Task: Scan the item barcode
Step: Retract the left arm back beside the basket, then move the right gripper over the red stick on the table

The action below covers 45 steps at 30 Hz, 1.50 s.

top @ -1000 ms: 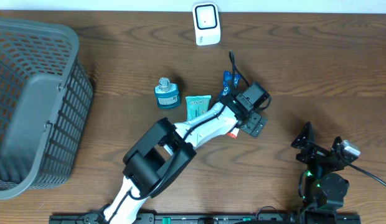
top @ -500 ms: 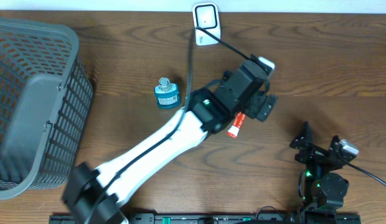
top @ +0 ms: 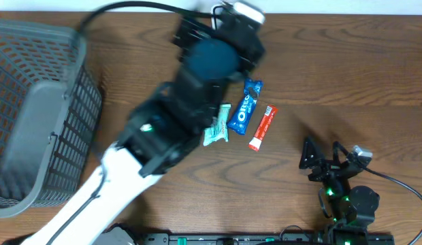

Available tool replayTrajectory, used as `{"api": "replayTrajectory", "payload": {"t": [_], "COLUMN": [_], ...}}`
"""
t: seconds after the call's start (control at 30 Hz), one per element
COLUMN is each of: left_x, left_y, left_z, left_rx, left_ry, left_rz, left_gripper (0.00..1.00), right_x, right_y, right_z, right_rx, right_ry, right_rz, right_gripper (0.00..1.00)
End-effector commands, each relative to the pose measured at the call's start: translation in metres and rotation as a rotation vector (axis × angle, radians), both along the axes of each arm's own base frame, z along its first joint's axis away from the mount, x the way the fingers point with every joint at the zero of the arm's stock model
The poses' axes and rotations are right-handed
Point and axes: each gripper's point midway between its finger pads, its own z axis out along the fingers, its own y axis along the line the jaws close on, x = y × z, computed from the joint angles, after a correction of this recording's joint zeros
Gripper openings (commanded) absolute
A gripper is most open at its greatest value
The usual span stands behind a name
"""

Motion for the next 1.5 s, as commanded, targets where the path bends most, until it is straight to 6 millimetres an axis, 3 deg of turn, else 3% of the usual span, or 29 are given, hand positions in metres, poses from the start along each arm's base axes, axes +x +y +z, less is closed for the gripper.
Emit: {"api": "replayTrajectory", "payload": {"t": [0.0, 0.2, 0.4, 0.67, 0.8, 1.03, 1.23, 1.4, 1.47], "left_x": [0.005, 0.003, 0.001, -0.012, -0.025, -0.068, -0.130, -0.172, -0.180], "left_y": [0.050, 0.086, 0.121, 0.181, 0.199, 0.213, 0.222, 0.230, 0.242], "left_z": [0.023, 0.029, 0.030, 0.027, 0.019, 0.016, 0.029, 0.039, 0.039], "left_rx": [0.169, 0.145, 0.099, -0.034, -0.089, -0.152, -0.204, -0.240, -0.250], "left_ry": [-0.065, -0.057, -0.046, -0.042, -0.043, -0.124, -0.259, -0.325, -0.336], "left_rz": [0.199, 0.266, 0.343, 0.393, 0.351, 0.273, 0.238, 0.246, 0.312], "left_gripper": [0.98, 0.98, 0.98, 0.98, 0.98, 0.98, 0.98, 0.98, 0.98], "right_x": [-0.003, -0.004, -0.007, -0.006, -0.007, -0.003, 0.012, 0.028, 0.034], "right_y": [0.021, 0.025, 0.036, 0.042, 0.045, 0.045, 0.047, 0.063, 0.082], "right_z": [-0.009, -0.025, -0.024, 0.012, 0.035, 0.058, 0.069, 0.083, 0.085], "right_rx": [0.048, 0.066, 0.084, 0.077, 0.077, -0.018, -0.079, -0.161, -0.183], "right_ry": [0.048, 0.120, 0.125, 0.053, 0.042, 0.130, 0.270, 0.371, 0.435], "right_rz": [0.110, 0.135, 0.201, 0.244, 0.261, 0.290, 0.345, 0.414, 0.471], "right_gripper": [0.99, 0.99, 0.99, 0.99, 0.99, 0.99, 0.99, 0.99, 0.99]}}
